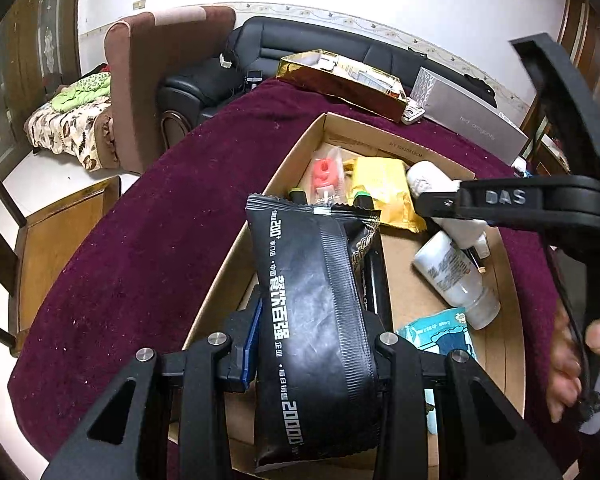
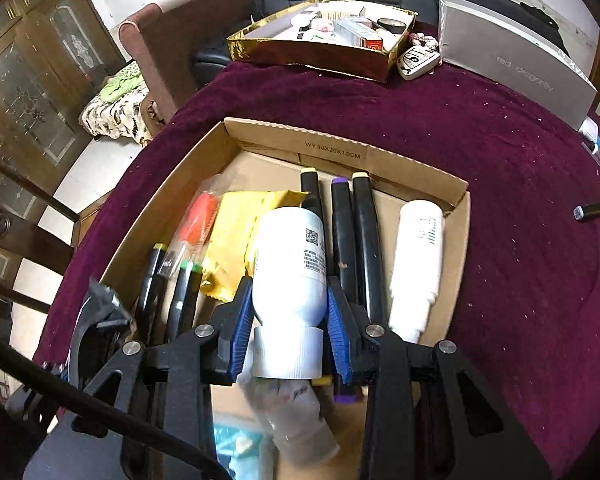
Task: Organize objects
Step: 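Carry the snack bag into the tray with the left gripper while the right gripper places the white bottle there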
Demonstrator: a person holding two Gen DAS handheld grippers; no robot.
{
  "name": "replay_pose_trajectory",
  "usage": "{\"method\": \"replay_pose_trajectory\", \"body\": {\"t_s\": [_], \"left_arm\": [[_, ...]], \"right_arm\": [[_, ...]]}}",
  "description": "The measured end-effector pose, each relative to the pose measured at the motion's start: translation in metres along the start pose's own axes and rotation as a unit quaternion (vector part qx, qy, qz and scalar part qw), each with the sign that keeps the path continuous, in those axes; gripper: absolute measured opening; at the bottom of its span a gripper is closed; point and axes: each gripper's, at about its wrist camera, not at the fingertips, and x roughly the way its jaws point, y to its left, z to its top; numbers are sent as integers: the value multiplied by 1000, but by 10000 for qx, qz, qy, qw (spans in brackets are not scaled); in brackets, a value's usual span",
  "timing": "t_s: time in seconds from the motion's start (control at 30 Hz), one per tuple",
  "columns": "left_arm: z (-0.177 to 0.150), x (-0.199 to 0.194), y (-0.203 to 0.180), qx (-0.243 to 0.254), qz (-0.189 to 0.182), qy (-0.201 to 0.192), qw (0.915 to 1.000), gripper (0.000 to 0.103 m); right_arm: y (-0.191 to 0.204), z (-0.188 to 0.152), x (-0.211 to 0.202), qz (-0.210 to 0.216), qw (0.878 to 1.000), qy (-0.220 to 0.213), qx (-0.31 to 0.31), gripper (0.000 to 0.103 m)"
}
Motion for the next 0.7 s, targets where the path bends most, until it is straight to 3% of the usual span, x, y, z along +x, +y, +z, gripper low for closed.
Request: {"method": "replay_pose_trajectory", "body": {"t_s": [0.17, 0.23, 0.43, 0.6, 0.7], "left_arm": [[0, -3, 2, -101, -65, 39, 9999, 34], [1, -5, 2, -133, -66, 19, 9999, 46], [3, -18, 0, -127, 1, -150, 9998, 57], [6, -31, -8, -9, 79, -297, 9995, 57], [7, -38, -19, 84, 90, -364, 9993, 57]], "right_arm": [[3, 3, 7, -48, 10000, 35, 26, 33], [4, 4, 8, -86, 10000, 22, 40, 34], [8, 2, 5, 11, 10000, 13, 65, 35], [4, 0, -18, 110, 9997, -206, 72, 36], [-10, -1, -39, 103, 9991, -399, 140, 47]]}}
